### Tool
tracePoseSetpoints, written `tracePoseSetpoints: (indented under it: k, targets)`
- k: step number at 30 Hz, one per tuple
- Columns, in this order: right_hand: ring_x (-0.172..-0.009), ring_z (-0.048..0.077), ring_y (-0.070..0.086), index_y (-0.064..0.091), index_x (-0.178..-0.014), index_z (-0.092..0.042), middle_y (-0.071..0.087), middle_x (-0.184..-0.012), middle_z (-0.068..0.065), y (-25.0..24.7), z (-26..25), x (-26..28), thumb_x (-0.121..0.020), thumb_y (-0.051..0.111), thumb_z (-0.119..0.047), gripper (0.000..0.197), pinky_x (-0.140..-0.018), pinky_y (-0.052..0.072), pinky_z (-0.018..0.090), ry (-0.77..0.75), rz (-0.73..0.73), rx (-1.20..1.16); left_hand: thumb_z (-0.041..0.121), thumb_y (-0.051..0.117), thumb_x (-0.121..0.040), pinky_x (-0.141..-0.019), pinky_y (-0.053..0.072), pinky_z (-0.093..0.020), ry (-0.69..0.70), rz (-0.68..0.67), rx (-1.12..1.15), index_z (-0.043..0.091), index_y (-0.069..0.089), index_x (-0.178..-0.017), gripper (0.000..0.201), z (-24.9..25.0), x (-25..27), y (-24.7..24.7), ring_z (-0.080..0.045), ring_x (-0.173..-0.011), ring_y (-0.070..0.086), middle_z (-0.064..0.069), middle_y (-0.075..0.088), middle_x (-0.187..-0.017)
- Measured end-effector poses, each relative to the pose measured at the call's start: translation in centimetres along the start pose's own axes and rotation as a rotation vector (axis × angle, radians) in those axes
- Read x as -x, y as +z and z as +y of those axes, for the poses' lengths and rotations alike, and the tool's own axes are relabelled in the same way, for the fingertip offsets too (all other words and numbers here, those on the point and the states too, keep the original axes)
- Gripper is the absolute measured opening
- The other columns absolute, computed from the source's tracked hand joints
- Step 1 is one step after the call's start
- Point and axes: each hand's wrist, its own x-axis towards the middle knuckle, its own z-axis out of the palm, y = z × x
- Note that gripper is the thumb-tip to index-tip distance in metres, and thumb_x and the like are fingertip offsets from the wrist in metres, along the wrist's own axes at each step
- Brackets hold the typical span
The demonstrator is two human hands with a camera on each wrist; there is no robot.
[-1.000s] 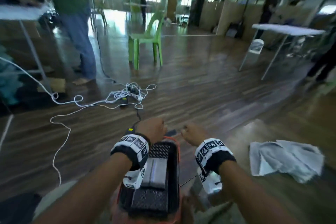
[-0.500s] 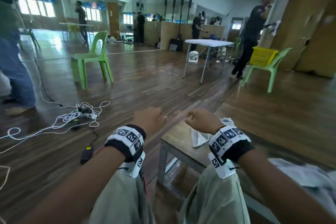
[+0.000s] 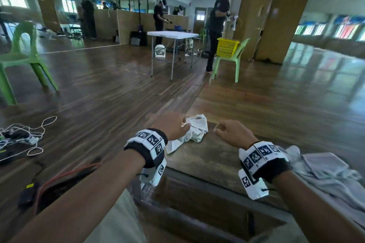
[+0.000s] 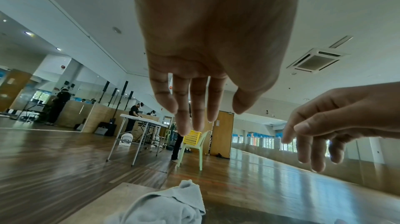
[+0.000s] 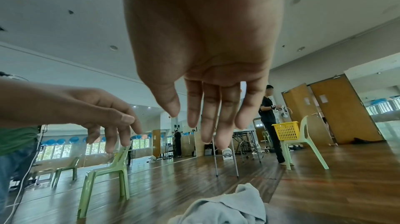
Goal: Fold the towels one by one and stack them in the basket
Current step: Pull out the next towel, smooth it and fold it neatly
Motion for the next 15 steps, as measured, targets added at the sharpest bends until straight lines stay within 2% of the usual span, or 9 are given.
tracePoseSetpoints:
  k: [2, 4, 6, 8, 10, 15]
  targets:
    - [-0.086, 0.014, 0.058, 0.062, -0.099, -0.032, 0.06, -0.086, -0.01, 0.1, 1.1, -0.4, -0.088, 0.052, -0.031, 0.015, -0.08, 0.049, 0.035, -0.014, 0.009, -0.013, 0.044, 0.042, -0.093, -0.068, 0.034, -0.027, 0.016, 0.006, -0.005, 0.018, 0.062, -0.101, 0.034, 0.6, -1.4, 0.9, -0.024, -0.092, 0.059, -0.005, 0.065, -0.104]
    - [-0.088, 0.014, 0.058, 0.062, -0.097, -0.032, 0.064, -0.092, -0.008, 0.4, 1.9, -1.2, -0.088, 0.051, -0.034, 0.015, -0.082, 0.05, 0.037, -0.006, 0.003, -0.014, 0.044, 0.043, -0.092, -0.069, 0.035, -0.028, 0.016, -0.002, 0.003, 0.017, 0.062, -0.101, 0.034, 0.9, -2.6, 2.0, -0.023, -0.093, 0.059, -0.004, 0.064, -0.106]
    - [-0.091, 0.014, 0.06, 0.064, -0.095, -0.028, 0.066, -0.096, -0.009, 1.0, 2.7, -2.5, -0.086, 0.049, -0.038, 0.02, -0.084, 0.05, 0.039, 0.025, -0.028, -0.003, 0.043, 0.045, -0.091, -0.073, 0.039, -0.029, 0.0, -0.009, 0.043, 0.018, 0.061, -0.102, 0.031, 0.6, -3.9, 3.1, -0.022, -0.098, 0.058, -0.002, 0.062, -0.11]
    - [-0.092, 0.014, 0.062, 0.063, -0.089, -0.031, 0.066, -0.098, -0.012, 2.0, 3.4, -4.2, -0.082, 0.048, -0.042, 0.019, -0.086, 0.05, 0.041, 0.035, -0.059, -0.002, 0.042, 0.046, -0.091, -0.08, 0.042, -0.032, -0.031, -0.017, 0.071, 0.019, 0.06, -0.102, 0.029, -0.3, -5.4, 4.5, -0.022, -0.1, 0.057, -0.002, 0.06, -0.113]
    - [-0.093, 0.016, 0.062, 0.06, -0.088, -0.035, 0.066, -0.101, -0.01, 3.3, 3.9, -6.0, -0.082, 0.047, -0.042, 0.016, -0.086, 0.05, 0.041, 0.033, -0.096, 0.011, 0.04, 0.046, -0.091, -0.083, 0.044, -0.033, -0.075, -0.063, 0.086, 0.018, 0.061, -0.101, 0.028, -1.5, -6.8, 6.0, -0.024, -0.101, 0.057, -0.003, 0.061, -0.113]
    - [-0.1, 0.02, 0.06, 0.061, -0.098, -0.032, 0.066, -0.109, -0.004, 8.1, 4.9, -11.3, -0.085, 0.049, -0.037, 0.019, -0.086, 0.048, 0.039, 0.04, -0.168, 0.053, 0.035, 0.047, -0.088, -0.083, 0.049, -0.037, -0.199, -0.196, 0.096, 0.01, 0.061, -0.093, 0.029, -4.7, -9.8, 10.9, -0.028, -0.093, 0.06, -0.009, 0.065, -0.105]
